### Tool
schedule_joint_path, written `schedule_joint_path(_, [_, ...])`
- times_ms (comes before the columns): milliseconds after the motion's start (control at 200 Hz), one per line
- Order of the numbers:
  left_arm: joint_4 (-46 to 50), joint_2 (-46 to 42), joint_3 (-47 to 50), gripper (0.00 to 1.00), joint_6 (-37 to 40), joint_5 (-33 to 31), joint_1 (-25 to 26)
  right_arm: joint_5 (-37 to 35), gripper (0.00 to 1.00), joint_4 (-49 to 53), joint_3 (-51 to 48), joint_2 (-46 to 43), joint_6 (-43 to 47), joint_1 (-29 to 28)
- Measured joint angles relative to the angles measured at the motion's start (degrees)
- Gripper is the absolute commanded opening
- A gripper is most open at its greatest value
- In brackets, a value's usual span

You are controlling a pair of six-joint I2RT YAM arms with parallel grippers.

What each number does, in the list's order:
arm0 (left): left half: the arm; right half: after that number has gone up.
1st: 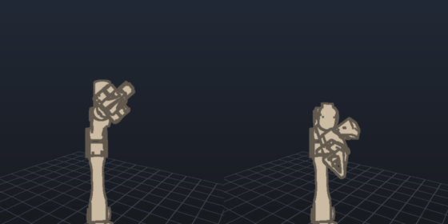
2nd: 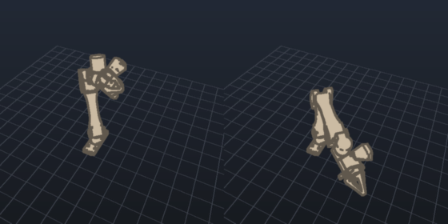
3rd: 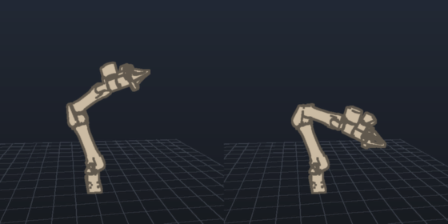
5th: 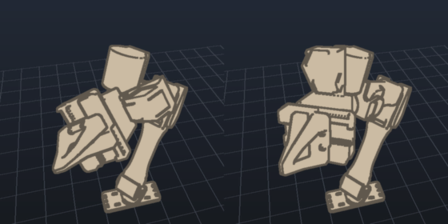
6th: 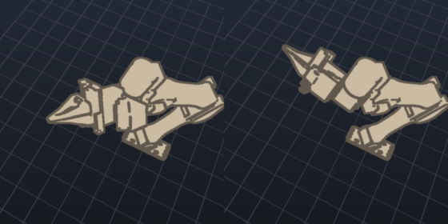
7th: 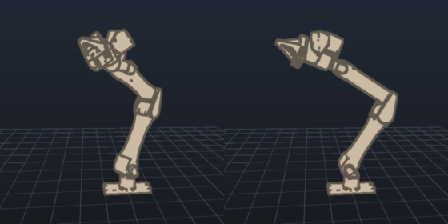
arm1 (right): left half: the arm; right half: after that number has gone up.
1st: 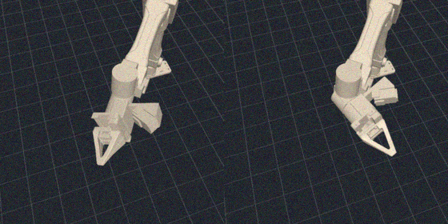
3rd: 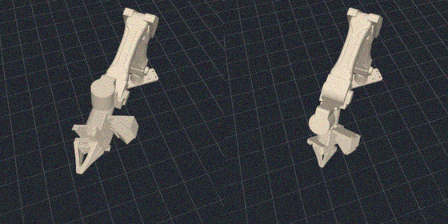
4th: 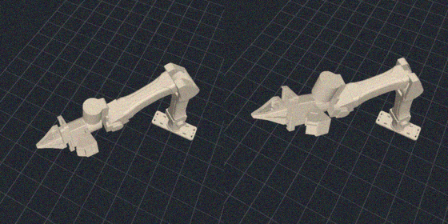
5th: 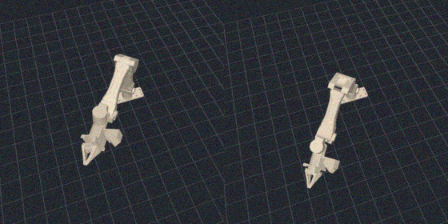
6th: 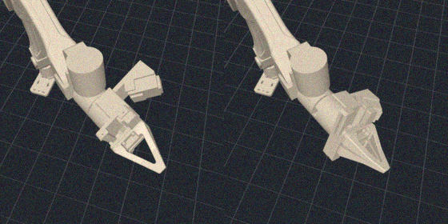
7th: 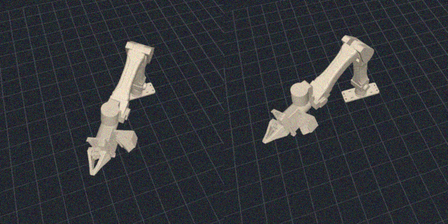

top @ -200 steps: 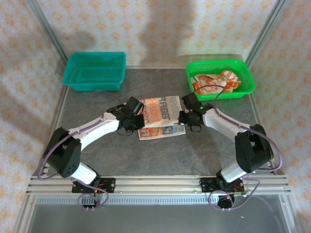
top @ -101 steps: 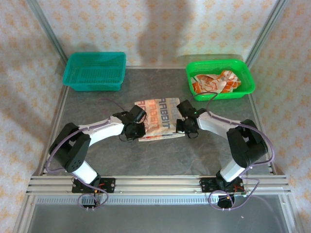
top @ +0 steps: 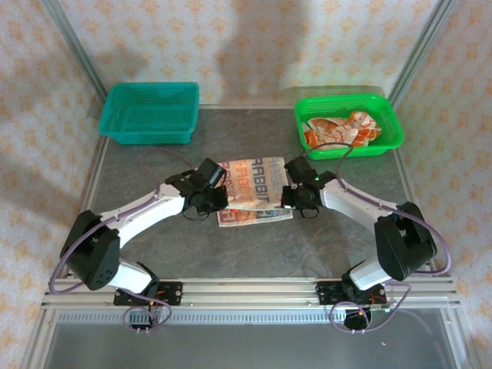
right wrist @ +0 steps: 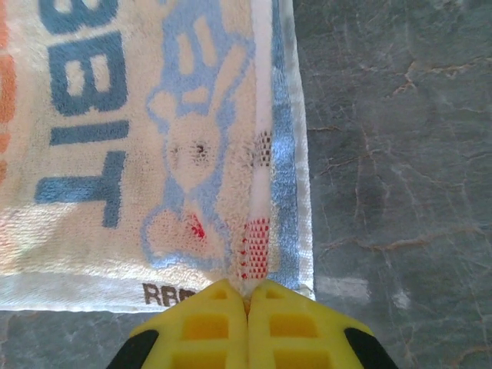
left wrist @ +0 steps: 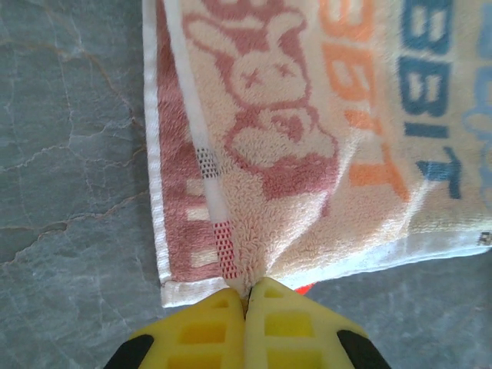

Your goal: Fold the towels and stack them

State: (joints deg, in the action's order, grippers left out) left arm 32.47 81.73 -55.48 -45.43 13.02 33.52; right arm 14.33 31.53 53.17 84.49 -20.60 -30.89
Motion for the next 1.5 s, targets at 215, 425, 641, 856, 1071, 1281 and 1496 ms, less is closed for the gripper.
schedule_joint_path(215, [1.73, -3.87, -0.09, 0.00, -0.09, -0.15, 0.00, -0.37, 0.01, 2.12, 0.07, -3.82, -0.02, -0.17])
schedule_joint_path(425, [1.55, -3.74, 1.86, 0.00, -1.11, 0.20, 1.16, -0.37, 0.01, 2.38, -0.17, -3.87, -0.44, -0.48])
schedule_joint_path(641, [-0.59, -1.42, 5.92, 0.00, -1.73, 1.57, 2.12, -0.31, 0.01, 1.29, -3.48, -1.95, -0.90, -1.03])
schedule_joint_path(856, [-3.08, 2.40, 7.78, 0.00, -2.14, 2.78, 2.29, -0.33, 0.08, -0.52, -5.68, 0.96, -1.55, -2.08])
schedule_joint_path(1071, [-2.67, 4.81, 7.82, 0.32, -1.16, 3.02, 2.49, -1.20, 0.45, -0.85, -5.95, 1.60, -2.51, -2.12])
schedule_joint_path(1281, [3.19, 4.68, 4.85, 0.56, 1.11, 0.44, 2.49, -2.97, 0.45, 1.55, -5.29, 0.02, -2.16, -2.12])
schedule_joint_path(1496, [7.45, 5.44, -4.72, 0.43, 5.99, -2.60, 2.49, -4.04, 0.35, 2.54, 0.61, 1.09, -0.72, -2.12])
